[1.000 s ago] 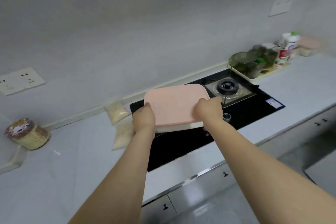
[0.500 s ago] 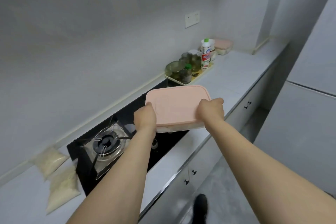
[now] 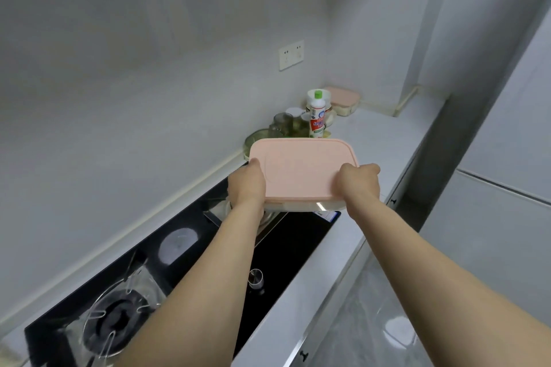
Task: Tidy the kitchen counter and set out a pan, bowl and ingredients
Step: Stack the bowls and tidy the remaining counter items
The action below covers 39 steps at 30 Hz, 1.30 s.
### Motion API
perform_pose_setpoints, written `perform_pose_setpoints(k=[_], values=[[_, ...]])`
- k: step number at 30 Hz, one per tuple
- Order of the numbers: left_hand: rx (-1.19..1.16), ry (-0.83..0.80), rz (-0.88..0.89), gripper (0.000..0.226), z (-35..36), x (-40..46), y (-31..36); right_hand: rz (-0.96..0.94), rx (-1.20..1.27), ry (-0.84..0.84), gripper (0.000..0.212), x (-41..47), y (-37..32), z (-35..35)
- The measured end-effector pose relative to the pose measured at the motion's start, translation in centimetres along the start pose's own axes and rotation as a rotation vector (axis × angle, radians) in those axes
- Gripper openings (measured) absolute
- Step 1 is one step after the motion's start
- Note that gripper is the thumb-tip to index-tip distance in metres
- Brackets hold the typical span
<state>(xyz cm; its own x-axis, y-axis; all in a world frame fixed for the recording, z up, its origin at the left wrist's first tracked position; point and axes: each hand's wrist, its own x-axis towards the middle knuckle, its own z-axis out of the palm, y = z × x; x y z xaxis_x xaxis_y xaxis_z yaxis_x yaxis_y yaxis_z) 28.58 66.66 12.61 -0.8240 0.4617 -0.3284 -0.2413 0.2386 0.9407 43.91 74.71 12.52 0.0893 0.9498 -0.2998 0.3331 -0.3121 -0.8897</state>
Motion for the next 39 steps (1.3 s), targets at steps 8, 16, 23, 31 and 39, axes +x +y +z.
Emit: perform_pose_setpoints(k=[8, 16, 23, 31, 39], values=[[0.039, -0.027, -0.007, 0.022, 4.1, 5.6, 1.8, 0.032, 0.017, 0.023, 0.038, 5.7, -2.0, 2.7], [0.085, -0.07, 0.029, 0.021, 9.8, 8.5, 2.7, 0.072, 0.075, 0.036, 0.035, 11.1, -2.4, 1.9], [0.08, -0.117, 0.003, 0.021, 18.2, 8.6, 2.0, 0.109, 0.089, 0.075, 0.035, 17.8, -2.4, -2.5], [0.136, -0.116, 0.051, 0.025, 31.0, 7.8, 3.8, 0.098, 0.088, 0.113, 0.046, 28.2, -4.2, -9.8], [0.171, -0.09, 0.128, 0.022, 42.5, 8.4, 7.5, 0.053, 0.129, 0.104, 0.046, 37.6, -7.3, -15.2]])
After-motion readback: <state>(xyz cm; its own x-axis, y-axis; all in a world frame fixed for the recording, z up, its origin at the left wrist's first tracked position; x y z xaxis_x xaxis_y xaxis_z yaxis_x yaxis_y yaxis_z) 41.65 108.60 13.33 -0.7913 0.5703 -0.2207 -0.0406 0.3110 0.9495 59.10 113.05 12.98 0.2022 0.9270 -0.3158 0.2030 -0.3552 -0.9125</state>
